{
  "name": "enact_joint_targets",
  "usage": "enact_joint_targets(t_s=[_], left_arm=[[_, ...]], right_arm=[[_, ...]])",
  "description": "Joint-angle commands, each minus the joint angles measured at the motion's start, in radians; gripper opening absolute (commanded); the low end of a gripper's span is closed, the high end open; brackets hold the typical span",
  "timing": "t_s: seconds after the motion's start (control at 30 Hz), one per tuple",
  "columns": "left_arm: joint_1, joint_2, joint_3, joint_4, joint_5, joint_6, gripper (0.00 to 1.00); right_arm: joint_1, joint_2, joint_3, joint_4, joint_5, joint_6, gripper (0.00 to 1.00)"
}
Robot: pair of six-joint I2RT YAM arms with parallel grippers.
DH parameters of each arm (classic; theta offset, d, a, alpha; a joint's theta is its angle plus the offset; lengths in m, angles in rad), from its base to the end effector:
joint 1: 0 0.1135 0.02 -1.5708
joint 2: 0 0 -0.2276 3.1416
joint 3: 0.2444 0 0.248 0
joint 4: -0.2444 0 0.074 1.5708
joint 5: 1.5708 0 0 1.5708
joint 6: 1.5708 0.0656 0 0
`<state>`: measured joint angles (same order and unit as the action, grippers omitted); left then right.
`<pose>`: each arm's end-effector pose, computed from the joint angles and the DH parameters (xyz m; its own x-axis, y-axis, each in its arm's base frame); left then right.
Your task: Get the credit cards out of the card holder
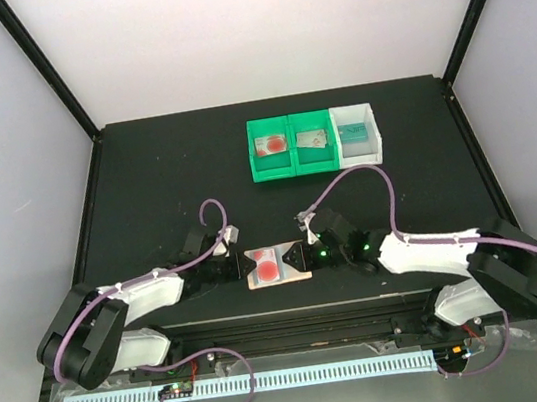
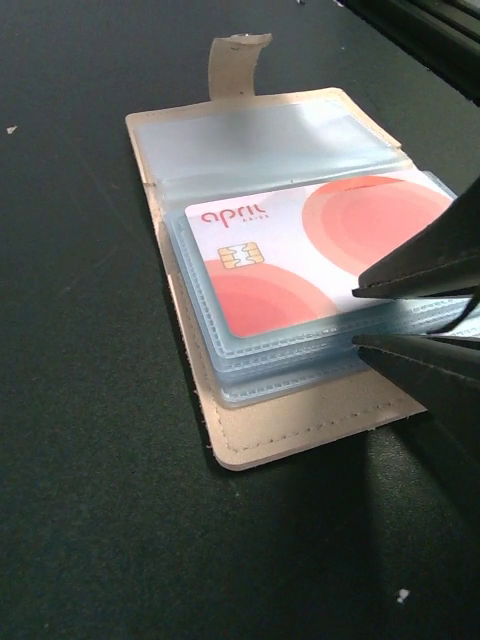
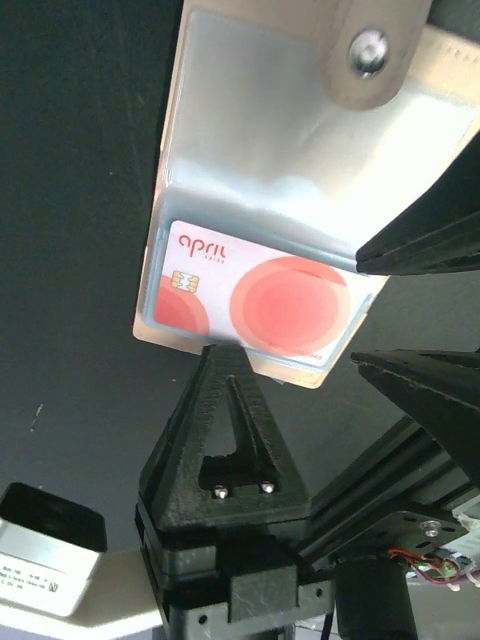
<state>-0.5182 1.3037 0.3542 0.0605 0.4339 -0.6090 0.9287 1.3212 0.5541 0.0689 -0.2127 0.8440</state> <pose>0.1887 -0.1393 0.0686 -0.9420 -0.0604 -0.3302 0.1716 0.7589 -0.6282 0.1593 0.2361 0.1215 -0.9132 -0.0014 -0.4076 -0.2968 0.6876 0.6626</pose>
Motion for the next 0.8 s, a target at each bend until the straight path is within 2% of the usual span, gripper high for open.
enact_joint_targets(t_s=[0.0,0.17,0.33,0.43,0.6,0.77], left_arm=[[0.0,0.01,-0.027,0.06,0.03,-0.025,0.11],[0.0,0.023,-0.027,0.073,0.038,-0.044,0.1],[0.001,-0.016,-0.011,0.036,0.039,-0.053,0.2],[0.0,-0.082,-0.009,0.009,0.026,-0.058,0.22],[0.0,-0.12,-0.012,0.001,0.043,-0.069,0.22],[0.001,-0.104,-0.019,0.023,0.054,-0.072,0.17]], right_arm=[[-0.004,0.088,0.047,0.102,-0.048,-0.009,0.23],[-0.004,0.161,0.049,0.141,-0.044,-0.015,0.22],[-0.004,0.226,0.058,0.171,-0.061,-0.013,0.21],[-0.004,0.248,0.058,0.182,-0.061,-0.015,0.21],[-0.004,0.274,0.06,0.191,-0.062,-0.02,0.2],[-0.004,0.286,0.063,0.202,-0.052,-0.021,0.2]])
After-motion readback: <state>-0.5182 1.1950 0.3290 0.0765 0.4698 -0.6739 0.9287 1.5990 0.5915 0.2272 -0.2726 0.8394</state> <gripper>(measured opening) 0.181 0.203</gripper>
